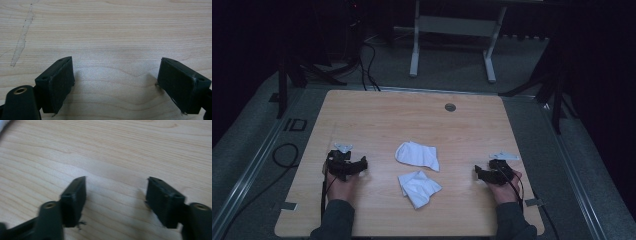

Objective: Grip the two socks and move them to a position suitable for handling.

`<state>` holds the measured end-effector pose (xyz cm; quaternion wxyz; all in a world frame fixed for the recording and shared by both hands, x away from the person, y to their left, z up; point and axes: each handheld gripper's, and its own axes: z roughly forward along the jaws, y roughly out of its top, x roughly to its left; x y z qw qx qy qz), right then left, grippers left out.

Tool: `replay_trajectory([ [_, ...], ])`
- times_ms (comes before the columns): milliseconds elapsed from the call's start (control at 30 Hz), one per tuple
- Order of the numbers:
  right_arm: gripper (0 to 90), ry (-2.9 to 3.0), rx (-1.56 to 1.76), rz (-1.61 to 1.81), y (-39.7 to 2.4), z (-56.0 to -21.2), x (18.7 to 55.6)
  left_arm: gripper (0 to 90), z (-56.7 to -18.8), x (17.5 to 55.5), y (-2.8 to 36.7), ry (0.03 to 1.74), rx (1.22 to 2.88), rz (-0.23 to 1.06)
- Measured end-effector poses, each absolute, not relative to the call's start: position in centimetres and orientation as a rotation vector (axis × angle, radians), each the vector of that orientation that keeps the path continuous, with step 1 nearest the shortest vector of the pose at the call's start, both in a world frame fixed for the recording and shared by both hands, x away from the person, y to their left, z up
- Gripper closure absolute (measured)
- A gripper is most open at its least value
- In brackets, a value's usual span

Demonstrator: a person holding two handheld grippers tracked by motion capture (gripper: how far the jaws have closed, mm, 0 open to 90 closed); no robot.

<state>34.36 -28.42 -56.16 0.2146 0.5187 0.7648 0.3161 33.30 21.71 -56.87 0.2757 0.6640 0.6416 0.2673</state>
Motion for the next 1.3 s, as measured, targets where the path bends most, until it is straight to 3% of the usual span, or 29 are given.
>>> replay_trajectory([
  [33,44.0,2.131,1.451,0.888,-28.7,-56.0,34.2,13.6,-56.9,33.3,21.7,1.724,1.785,0.718],
  [467,72.0,2.273,1.266,0.864,-26.5,-53.9,32.5,13.7,-56.9,33.3,21.7,1.723,1.785,0.717],
  [667,75.7,2.327,1.185,0.865,-25.0,-53.6,31.8,13.7,-56.9,33.3,21.6,1.72,1.786,0.719],
  [1300,72.2,2.489,0.875,0.912,-18.3,-53.1,30.0,13.7,-56.9,33.3,21.6,1.717,1.792,0.716],
])
